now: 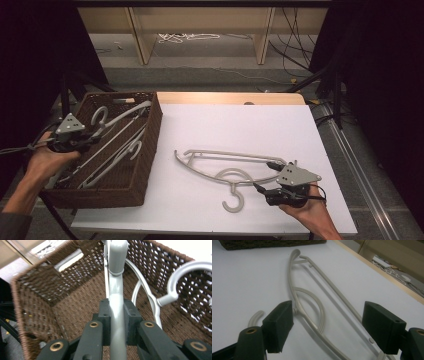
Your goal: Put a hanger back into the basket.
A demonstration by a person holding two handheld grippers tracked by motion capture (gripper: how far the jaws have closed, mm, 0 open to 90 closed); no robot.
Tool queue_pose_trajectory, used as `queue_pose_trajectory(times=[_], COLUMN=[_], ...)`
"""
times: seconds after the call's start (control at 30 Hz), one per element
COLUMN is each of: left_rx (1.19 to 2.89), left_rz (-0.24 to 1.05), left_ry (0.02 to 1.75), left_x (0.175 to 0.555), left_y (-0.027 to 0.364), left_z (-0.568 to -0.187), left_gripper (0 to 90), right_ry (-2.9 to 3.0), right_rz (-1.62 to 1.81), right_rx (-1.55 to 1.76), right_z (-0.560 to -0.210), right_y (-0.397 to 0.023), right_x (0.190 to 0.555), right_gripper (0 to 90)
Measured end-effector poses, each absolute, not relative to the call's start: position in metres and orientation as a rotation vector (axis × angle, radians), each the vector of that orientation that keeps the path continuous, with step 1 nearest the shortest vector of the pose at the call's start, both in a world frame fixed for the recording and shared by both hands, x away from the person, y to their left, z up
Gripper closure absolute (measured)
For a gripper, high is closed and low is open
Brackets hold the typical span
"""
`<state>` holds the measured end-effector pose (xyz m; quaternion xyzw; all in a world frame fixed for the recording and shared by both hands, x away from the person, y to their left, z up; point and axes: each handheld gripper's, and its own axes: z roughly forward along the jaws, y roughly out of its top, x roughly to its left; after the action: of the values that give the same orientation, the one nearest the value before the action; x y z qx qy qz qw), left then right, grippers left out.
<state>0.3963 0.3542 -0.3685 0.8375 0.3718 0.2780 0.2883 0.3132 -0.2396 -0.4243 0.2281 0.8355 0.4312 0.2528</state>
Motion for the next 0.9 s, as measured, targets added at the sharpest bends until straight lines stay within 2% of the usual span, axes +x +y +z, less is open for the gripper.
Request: queue_pose_trajectory(times=[0.2,0.27,0.37,0.4,0.53,0.7,0.83,0.9], left_rx=[2.281,2.283,2.317,2.327,2.424,2.411,2.422,2.439], left_rz=[0.716,0.685,0.673,0.648,0.622,0.615,0.582,0.609], left_ry=[0.966,1.012,0.950,1.002,1.016,1.032,1.008,0.986], left_x=[0.403,0.402,0.407,0.404,0.408,0.408,0.407,0.406], left_y=[0.345,0.343,0.341,0.338,0.337,0.335,0.332,0.329], left_z=[-0.386,-0.388,-0.393,-0.396,-0.404,-0.404,-0.406,-0.408], left_gripper=[78.8,78.8,78.1,77.8,77.5,77.4,74.2,72.6], right_ry=[2.281,2.272,2.280,2.285,2.286,2.287,2.289,2.286], right_rz=[1.167,1.172,1.170,1.167,1.169,1.170,1.167,1.167], right_rx=[0.623,0.622,0.618,0.615,0.617,0.621,0.616,0.619], right_z=[-0.425,-0.425,-0.425,-0.425,-0.424,-0.426,-0.427,-0.427], right_y=[-0.241,-0.240,-0.239,-0.239,-0.239,-0.239,-0.238,-0.239], right_x=[0.314,0.314,0.314,0.314,0.313,0.314,0.314,0.314], right_gripper=[26.0,25.9,25.9,25.9,26.0,26.0,25.9,25.9])
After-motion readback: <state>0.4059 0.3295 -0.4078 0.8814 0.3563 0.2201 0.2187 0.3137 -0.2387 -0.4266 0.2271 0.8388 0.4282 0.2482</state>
